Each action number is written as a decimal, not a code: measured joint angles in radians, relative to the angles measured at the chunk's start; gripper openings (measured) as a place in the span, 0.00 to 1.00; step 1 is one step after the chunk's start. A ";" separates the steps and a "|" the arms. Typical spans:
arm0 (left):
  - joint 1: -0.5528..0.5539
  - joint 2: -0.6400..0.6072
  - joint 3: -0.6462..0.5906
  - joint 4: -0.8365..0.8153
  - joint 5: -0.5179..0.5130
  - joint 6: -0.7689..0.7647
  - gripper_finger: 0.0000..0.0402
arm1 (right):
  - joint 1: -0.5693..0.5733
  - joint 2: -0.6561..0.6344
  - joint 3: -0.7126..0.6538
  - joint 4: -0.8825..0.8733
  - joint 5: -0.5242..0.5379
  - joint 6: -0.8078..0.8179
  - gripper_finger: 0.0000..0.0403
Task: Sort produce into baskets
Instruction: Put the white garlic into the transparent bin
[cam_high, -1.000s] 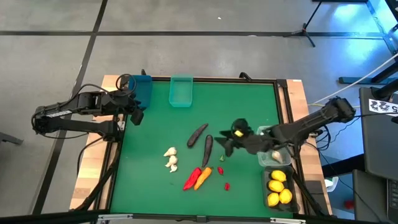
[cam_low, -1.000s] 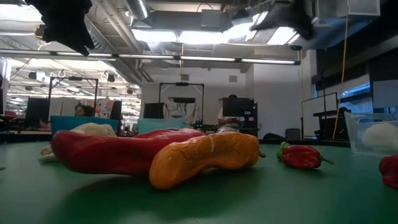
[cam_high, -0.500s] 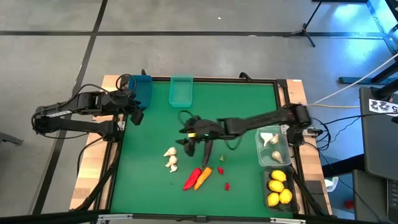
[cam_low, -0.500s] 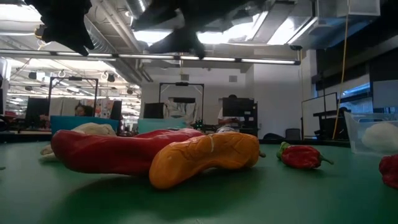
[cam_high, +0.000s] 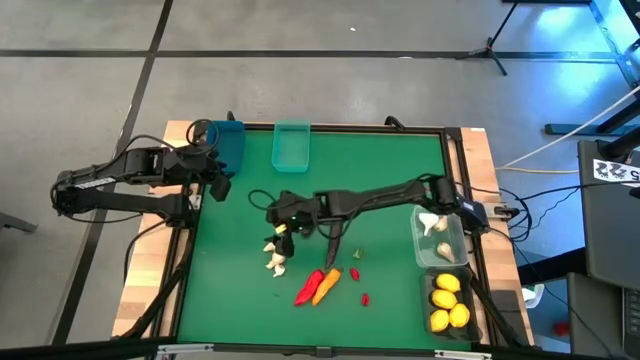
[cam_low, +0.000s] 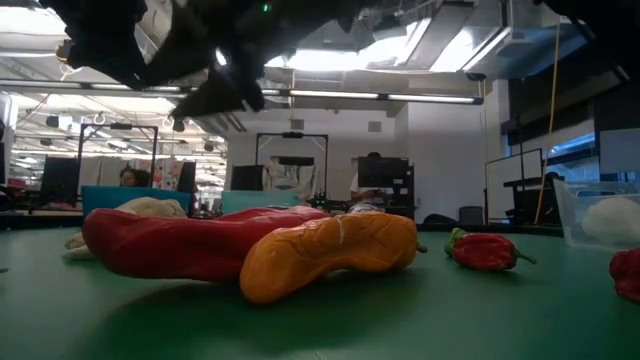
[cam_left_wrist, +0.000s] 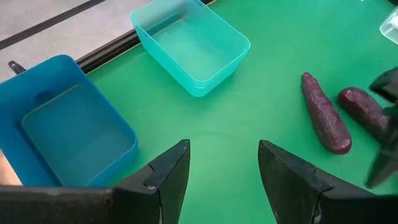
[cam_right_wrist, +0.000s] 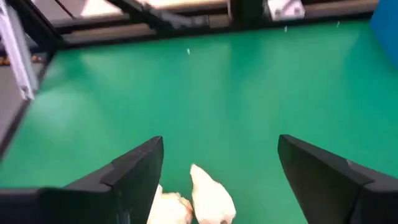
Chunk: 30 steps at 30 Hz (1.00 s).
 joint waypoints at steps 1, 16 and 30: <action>0.000 0.000 0.000 0.000 0.000 0.000 0.46 | -0.005 0.009 -0.001 0.000 0.000 0.002 0.77; 0.000 0.000 0.000 0.002 0.000 0.008 0.46 | -0.011 0.155 -0.001 0.062 -0.027 0.004 0.75; 0.000 0.000 -0.001 0.003 -0.001 0.003 0.46 | -0.010 0.188 -0.003 0.028 -0.030 0.001 0.75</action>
